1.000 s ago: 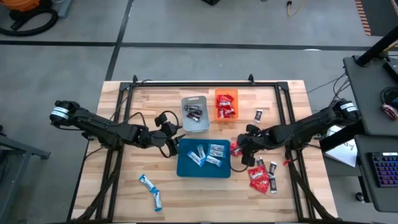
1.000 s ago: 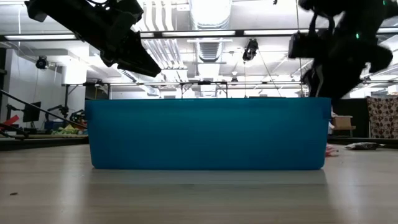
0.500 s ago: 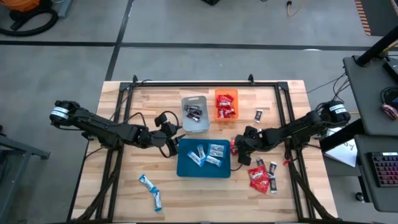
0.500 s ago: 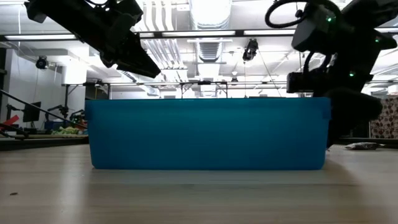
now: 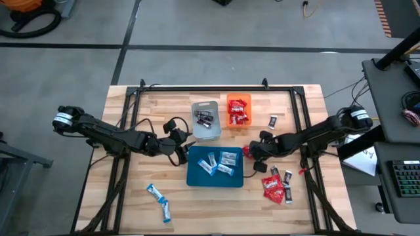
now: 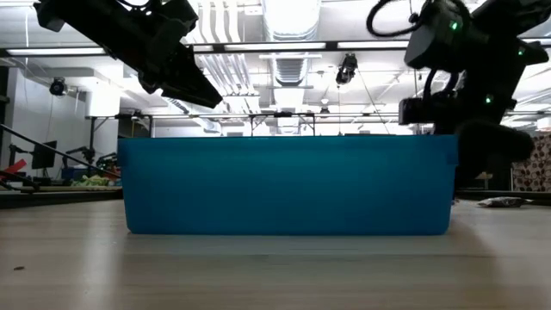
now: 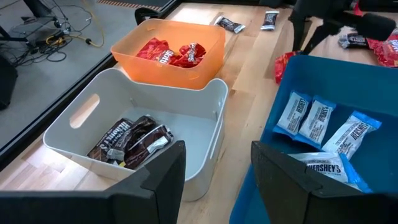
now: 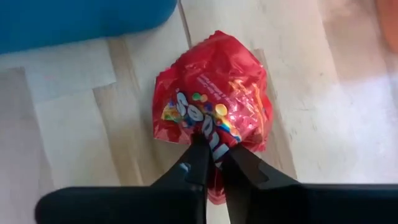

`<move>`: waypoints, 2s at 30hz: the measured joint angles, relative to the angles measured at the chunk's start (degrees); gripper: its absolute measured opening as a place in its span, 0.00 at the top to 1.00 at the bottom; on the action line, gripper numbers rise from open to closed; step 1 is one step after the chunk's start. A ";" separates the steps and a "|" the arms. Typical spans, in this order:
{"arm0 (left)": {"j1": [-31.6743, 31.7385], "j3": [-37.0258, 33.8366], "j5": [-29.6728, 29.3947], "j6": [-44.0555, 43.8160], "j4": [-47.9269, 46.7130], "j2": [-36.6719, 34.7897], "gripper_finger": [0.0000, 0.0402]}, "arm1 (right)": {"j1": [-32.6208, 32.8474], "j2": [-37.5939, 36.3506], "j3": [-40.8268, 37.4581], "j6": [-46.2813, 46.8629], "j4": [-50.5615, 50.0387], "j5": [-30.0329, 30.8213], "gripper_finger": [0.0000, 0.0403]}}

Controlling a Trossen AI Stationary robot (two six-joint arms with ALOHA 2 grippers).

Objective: Sort candy
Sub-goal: Put the red chocolate into the orange bin, then put the white chocolate bar into the blue bin

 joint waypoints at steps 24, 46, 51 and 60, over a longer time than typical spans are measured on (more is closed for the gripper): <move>-2.02 15.18 5.07 -4.53 -31.39 -0.13 0.59 | -21.48 -8.08 8.87 -8.55 10.58 11.26 0.96; -11.15 17.19 12.55 -23.09 -43.82 0.04 0.59 | -31.75 8.03 14.18 -9.76 16.78 6.47 0.55; -14.92 16.29 17.79 -29.00 -43.80 0.04 0.59 | -31.71 5.96 17.59 -11.13 12.62 6.38 0.52; -24.21 12.01 19.56 -41.60 -41.96 0.07 0.59 | -30.36 2.97 24.83 -14.80 4.20 6.22 0.52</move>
